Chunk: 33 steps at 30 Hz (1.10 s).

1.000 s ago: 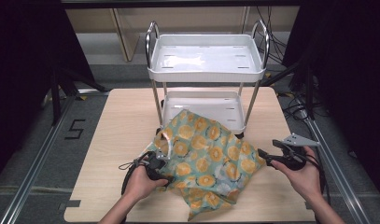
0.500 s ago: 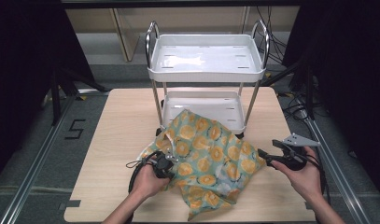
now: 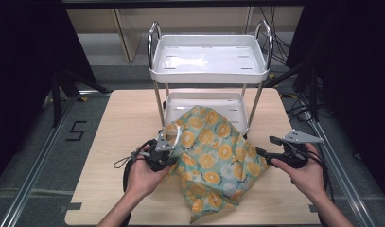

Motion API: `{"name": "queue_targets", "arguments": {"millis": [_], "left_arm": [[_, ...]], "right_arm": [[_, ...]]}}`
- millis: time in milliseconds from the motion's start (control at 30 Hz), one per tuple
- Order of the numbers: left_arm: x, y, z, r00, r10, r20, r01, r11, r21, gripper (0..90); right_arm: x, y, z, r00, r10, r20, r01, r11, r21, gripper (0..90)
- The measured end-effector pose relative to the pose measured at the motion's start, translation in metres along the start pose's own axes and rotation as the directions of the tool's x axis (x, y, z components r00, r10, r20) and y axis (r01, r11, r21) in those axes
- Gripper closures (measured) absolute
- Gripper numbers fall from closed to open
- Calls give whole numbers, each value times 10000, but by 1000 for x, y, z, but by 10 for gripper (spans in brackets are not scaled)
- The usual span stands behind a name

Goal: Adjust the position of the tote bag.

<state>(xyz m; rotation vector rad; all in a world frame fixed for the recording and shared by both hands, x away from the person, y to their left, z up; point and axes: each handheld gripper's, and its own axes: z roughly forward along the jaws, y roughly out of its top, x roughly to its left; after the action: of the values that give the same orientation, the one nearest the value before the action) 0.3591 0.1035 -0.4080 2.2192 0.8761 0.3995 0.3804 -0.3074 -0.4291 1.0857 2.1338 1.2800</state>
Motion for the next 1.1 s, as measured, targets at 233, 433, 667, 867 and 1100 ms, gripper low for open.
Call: {"name": "queue_targets", "arguments": {"millis": [233,433,667,867,1100], "left_arm": [[-17,22,-6,9985,551,0,-549,9961,-683,893],[-28,35,-7,9951,992,20,-986,9906,-948,893],[-28,45,4,9916,1293,45,-1289,9902,-536,893],[-23,50,9,9937,1117,-36,-1117,9925,-489,893],[-15,55,10,9912,1309,-214,-1319,9899,-524,893]], "right_arm": [[16,21,12,9982,-129,-593,137,9998,140,259],[21,30,13,9967,-316,-746,316,9995,-3,257],[60,25,-10,9666,-446,-2523,653,9951,740,580],[83,4,-25,9445,-361,-3264,1111,9705,2141,859],[87,-17,-25,9395,-318,-3412,1490,9345,3232,899]]}}
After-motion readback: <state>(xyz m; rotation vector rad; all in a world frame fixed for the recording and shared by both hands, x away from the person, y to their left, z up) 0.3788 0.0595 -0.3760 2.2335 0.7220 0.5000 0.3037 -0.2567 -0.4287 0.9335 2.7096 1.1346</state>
